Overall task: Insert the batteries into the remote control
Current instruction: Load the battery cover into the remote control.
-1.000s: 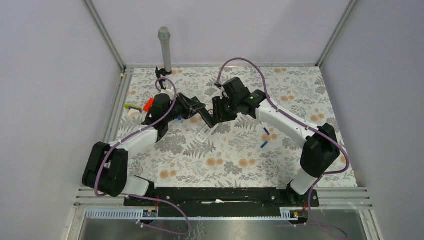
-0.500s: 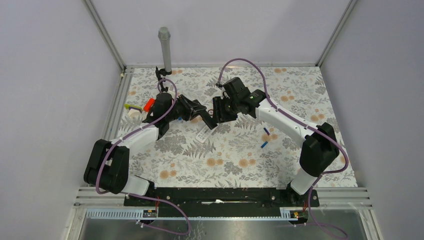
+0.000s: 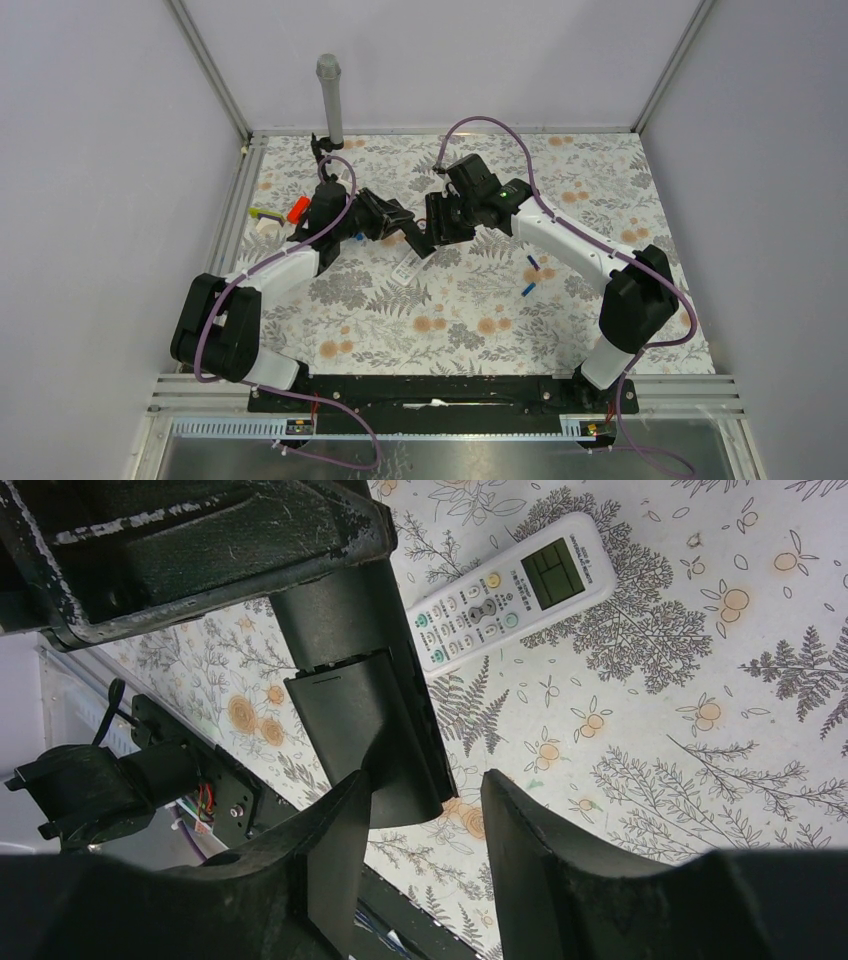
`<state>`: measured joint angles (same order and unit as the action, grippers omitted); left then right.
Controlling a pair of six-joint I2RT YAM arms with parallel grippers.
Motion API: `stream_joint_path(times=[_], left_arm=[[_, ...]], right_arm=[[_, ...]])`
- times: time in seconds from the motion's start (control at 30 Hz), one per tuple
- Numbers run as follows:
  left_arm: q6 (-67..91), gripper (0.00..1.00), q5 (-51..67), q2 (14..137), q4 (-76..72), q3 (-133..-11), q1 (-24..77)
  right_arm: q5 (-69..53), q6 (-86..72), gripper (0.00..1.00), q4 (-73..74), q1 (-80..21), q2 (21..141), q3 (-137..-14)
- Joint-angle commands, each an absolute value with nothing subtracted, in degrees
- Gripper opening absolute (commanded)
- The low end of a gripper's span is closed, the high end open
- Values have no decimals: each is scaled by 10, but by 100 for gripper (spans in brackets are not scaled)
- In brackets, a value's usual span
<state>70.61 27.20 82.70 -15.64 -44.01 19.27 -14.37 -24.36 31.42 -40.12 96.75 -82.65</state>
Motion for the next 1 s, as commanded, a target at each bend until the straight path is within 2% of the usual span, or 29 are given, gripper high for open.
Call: stream_joint_path(times=[0.0, 0.2, 0.53, 0.63, 0.7, 0.77, 0.97], left_arm=[[715, 0, 286, 829, -168, -468, 188], [715, 0, 294, 828, -169, -465, 183], [708, 0, 290, 838, -140, -473, 182], [697, 0, 282, 842, -112, -482, 182], [694, 0, 281, 843, -103, -486, 182], [695, 0, 282, 845, -101, -488, 181], [695, 0, 287, 841, -83, -500, 182]], right_arm=[[-116, -255, 51, 319, -396, 957, -847], [-112, -271, 47, 314, -384, 954, -834], [-134, -277, 49, 299, -378, 944, -841], [-141, -276, 60, 285, -378, 935, -838], [-158, -256, 76, 267, -378, 929, -831], [-179, -232, 97, 252, -379, 925, -824], [-159, -133, 100, 259, -426, 941, -831]])
